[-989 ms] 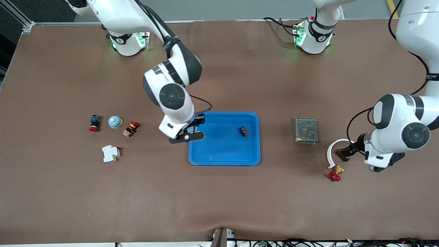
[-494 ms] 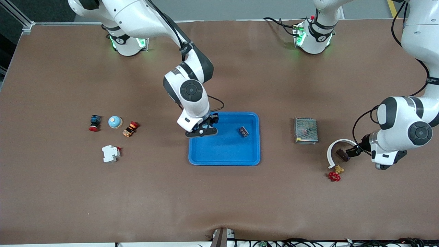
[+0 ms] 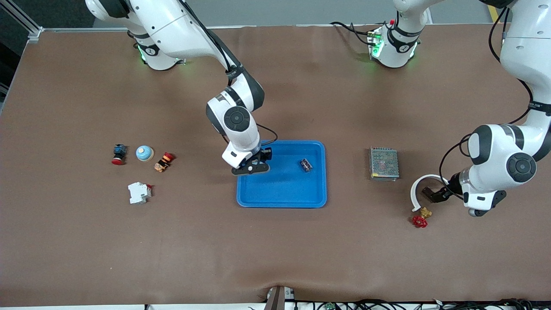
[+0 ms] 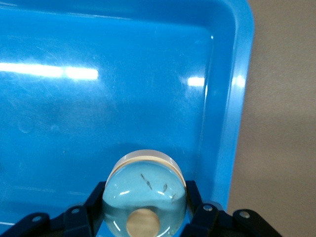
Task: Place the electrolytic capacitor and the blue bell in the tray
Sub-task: 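Set the bell in the tray while the left gripper reaches the second capacitor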
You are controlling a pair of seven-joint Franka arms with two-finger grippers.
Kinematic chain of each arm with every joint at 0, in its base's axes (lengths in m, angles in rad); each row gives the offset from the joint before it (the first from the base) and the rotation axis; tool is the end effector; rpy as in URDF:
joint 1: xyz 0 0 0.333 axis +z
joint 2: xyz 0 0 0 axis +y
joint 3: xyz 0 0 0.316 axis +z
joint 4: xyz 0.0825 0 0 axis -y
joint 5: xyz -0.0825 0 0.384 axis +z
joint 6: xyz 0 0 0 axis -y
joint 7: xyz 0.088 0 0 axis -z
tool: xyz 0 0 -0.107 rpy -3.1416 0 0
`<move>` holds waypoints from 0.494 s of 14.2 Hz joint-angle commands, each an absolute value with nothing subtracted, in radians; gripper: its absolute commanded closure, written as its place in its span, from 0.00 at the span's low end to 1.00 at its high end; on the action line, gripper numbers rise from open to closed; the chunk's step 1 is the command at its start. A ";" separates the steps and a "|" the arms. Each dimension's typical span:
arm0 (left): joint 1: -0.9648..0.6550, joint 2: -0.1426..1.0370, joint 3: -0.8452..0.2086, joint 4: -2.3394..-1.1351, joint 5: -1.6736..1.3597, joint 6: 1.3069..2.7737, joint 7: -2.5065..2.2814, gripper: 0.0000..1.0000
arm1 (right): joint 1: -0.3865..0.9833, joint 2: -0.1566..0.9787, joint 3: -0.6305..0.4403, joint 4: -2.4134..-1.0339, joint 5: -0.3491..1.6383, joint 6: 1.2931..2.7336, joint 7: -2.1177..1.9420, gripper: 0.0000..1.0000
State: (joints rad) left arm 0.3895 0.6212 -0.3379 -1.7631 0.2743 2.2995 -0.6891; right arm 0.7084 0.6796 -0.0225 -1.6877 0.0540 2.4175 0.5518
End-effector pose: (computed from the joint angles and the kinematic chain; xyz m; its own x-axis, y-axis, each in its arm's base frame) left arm 0.6548 0.0576 0.2249 0.8206 0.5708 -0.0287 0.5703 -0.8210 -0.0263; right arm 0.5277 0.4344 0.2077 0.9946 0.0990 0.0303 0.1003 -0.9939 -0.0464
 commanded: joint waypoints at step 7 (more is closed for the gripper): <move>0.391 0.672 -0.339 -1.764 0.298 2.402 -0.723 0.22 | 0.756 0.719 -0.031 -1.694 0.044 2.464 0.574 0.65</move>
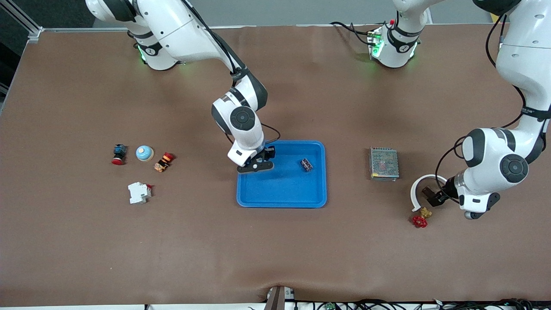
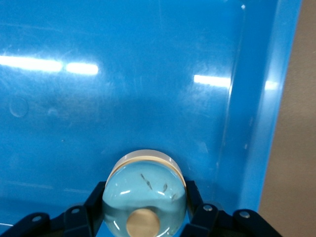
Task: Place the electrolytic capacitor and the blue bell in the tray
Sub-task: 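Lift the capacitor with the left gripper while the right gripper reaches the bell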
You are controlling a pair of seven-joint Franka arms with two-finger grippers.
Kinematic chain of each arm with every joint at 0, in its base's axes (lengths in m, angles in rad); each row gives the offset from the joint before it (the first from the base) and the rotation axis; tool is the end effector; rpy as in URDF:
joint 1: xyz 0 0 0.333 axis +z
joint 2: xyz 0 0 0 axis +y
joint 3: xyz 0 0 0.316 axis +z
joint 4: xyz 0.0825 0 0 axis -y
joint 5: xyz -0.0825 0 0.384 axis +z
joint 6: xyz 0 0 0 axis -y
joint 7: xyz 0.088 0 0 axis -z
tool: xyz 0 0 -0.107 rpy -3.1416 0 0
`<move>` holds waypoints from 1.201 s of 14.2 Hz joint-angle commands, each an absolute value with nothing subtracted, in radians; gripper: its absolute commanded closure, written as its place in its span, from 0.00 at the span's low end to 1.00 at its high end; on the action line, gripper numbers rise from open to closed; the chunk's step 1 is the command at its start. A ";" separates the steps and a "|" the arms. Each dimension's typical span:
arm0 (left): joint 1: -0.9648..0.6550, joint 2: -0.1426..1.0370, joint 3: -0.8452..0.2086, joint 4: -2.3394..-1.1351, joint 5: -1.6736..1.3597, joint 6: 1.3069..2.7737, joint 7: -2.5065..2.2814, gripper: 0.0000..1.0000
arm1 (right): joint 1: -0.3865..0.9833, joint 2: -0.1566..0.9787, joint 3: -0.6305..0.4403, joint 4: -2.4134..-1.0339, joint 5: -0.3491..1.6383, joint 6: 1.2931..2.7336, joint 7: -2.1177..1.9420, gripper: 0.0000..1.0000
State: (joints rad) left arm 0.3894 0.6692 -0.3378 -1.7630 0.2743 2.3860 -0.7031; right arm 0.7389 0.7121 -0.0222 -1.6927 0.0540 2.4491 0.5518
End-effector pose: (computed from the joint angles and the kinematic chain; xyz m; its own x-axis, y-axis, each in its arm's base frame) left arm 0.6589 0.0547 0.2022 0.8128 0.5824 -0.0090 0.5825 -0.8126 0.0182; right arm 0.5122 0.4484 0.1864 0.9913 0.1289 0.0263 0.1299 -0.9906 -0.0417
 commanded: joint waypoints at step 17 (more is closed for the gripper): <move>0.399 0.664 -0.342 -1.770 0.344 2.375 -0.715 1.00 | 0.695 0.431 -0.032 -1.597 0.049 1.953 0.369 0.00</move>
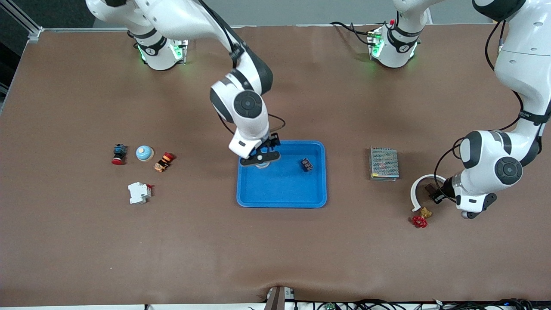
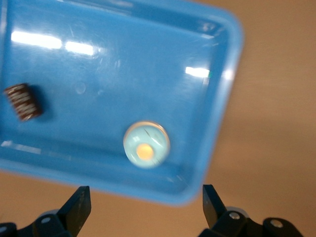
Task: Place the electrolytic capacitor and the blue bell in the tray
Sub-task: 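Lift the capacitor with the left gripper while the right gripper reaches the bell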
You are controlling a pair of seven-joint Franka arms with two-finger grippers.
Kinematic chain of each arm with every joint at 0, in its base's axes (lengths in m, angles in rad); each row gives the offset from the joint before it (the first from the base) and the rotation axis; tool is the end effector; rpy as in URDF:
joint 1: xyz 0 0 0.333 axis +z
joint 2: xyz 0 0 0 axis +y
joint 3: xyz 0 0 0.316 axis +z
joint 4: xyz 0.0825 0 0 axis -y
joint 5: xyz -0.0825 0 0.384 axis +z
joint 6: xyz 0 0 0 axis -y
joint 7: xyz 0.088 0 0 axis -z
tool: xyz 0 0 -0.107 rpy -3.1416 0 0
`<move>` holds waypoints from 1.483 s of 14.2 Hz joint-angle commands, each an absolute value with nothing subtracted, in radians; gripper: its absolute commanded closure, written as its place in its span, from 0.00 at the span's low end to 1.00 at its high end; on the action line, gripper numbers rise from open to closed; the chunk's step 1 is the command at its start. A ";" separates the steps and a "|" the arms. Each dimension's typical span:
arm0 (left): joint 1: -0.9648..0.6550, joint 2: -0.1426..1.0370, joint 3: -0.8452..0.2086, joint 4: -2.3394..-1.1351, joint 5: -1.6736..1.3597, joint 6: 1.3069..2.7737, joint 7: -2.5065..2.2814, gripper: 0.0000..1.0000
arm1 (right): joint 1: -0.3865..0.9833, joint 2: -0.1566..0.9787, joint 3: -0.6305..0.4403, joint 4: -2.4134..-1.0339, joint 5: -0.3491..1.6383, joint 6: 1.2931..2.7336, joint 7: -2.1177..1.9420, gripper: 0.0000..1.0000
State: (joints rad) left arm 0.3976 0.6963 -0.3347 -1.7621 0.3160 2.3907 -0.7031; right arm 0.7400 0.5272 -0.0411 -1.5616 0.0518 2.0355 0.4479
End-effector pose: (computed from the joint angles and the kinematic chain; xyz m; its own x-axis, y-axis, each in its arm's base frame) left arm 0.6555 0.0610 0.1855 0.8240 0.5665 -0.0120 0.5664 -0.8241 -0.0076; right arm 0.5215 0.4472 0.3348 0.9717 0.2291 -0.0583 0.2296 -0.9733 0.0010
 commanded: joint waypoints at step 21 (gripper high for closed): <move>0.109 0.666 -0.568 -1.562 0.333 2.166 -1.406 1.00 | 0.235 -0.104 -0.034 -2.381 -0.133 2.224 -0.741 0.00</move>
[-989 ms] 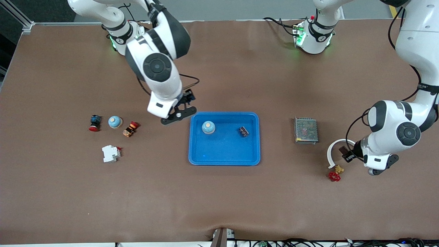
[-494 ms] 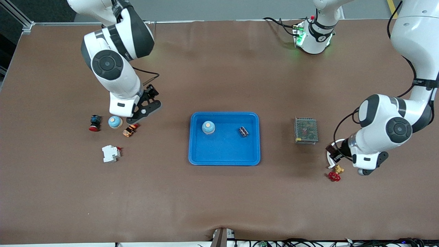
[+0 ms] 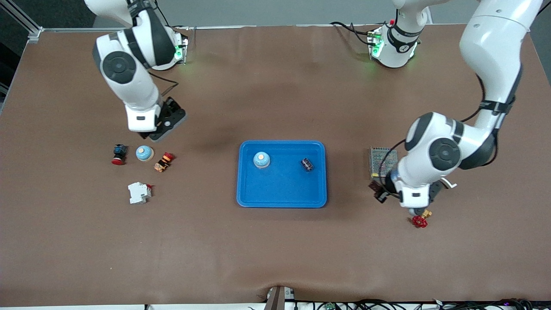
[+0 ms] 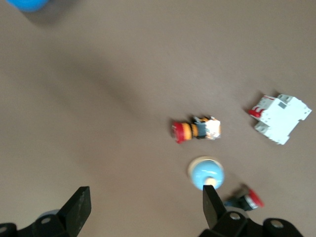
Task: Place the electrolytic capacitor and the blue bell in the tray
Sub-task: 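Lift the capacitor with the left gripper while the right gripper reaches the bell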
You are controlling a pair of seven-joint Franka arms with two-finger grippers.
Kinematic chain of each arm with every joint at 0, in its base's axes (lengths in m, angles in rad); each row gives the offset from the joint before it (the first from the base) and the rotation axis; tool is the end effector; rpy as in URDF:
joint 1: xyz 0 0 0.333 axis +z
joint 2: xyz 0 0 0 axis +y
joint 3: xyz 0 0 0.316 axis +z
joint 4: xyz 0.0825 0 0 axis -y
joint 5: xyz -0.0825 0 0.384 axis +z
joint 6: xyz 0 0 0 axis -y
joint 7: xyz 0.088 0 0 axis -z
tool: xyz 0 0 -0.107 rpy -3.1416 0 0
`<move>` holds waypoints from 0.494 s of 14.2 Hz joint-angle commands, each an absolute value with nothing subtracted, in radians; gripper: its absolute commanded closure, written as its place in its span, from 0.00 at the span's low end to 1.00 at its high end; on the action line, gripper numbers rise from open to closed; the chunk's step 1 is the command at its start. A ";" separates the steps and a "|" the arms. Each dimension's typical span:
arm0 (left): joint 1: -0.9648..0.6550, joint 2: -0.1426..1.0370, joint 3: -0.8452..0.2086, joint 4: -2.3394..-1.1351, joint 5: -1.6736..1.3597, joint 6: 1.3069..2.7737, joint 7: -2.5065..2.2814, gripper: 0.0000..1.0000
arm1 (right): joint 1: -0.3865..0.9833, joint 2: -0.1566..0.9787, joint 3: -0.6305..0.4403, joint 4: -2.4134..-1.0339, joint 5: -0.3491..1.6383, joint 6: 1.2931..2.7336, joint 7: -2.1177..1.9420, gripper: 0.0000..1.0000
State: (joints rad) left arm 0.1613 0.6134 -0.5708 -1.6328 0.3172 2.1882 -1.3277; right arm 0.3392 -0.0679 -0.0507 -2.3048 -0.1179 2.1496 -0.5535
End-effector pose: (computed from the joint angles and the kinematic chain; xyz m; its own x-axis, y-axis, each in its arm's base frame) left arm 0.6532 -0.2137 0.3091 0.6750 0.7370 -0.0361 0.7375 -0.6723 0.0636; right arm 0.4733 0.1353 0.3674 0.6096 0.7831 -0.1234 0.7910 -0.6112 0.0284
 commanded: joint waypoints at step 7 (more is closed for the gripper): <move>-0.063 0.784 -0.552 -1.418 0.334 2.203 -1.682 1.00 | 0.017 0.039 -0.034 -2.510 -0.135 2.623 -1.150 0.00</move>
